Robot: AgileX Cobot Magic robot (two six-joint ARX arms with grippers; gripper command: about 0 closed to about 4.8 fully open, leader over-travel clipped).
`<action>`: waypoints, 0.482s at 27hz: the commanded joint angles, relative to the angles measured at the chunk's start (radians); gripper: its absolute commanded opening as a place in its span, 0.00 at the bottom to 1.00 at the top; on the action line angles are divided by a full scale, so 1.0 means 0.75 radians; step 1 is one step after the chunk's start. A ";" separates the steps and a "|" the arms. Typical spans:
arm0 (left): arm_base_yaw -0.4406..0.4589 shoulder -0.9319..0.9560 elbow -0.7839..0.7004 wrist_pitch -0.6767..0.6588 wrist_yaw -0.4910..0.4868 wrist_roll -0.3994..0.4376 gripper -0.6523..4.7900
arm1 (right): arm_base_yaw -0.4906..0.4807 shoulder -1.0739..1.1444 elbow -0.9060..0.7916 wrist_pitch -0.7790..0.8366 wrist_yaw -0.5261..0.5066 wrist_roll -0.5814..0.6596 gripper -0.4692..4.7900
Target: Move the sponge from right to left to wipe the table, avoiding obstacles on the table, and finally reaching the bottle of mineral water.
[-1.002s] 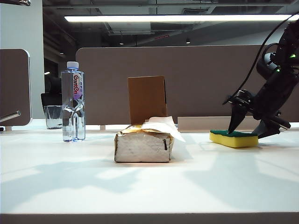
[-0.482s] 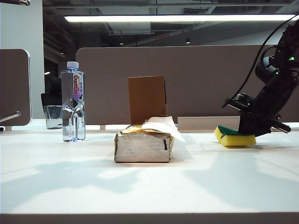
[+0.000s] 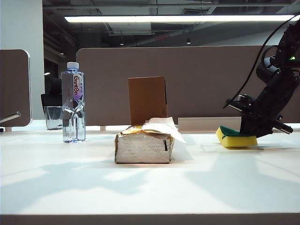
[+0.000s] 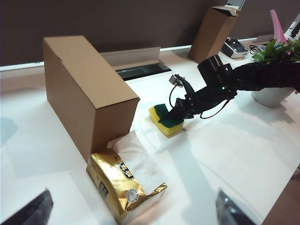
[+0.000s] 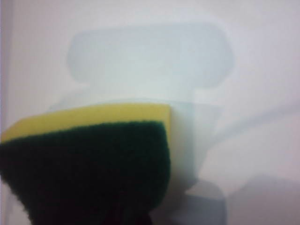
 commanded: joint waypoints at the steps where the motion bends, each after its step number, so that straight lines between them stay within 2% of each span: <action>1: -0.001 -0.005 0.037 -0.004 0.016 0.000 0.95 | 0.006 0.018 -0.056 -0.189 0.067 -0.005 0.07; 6: -0.001 -0.017 0.080 -0.051 0.016 0.001 0.95 | 0.009 -0.043 -0.203 -0.113 0.066 -0.003 0.07; 13: -0.001 -0.054 0.099 -0.068 0.023 0.001 0.95 | 0.010 -0.253 -0.559 0.091 0.061 0.061 0.07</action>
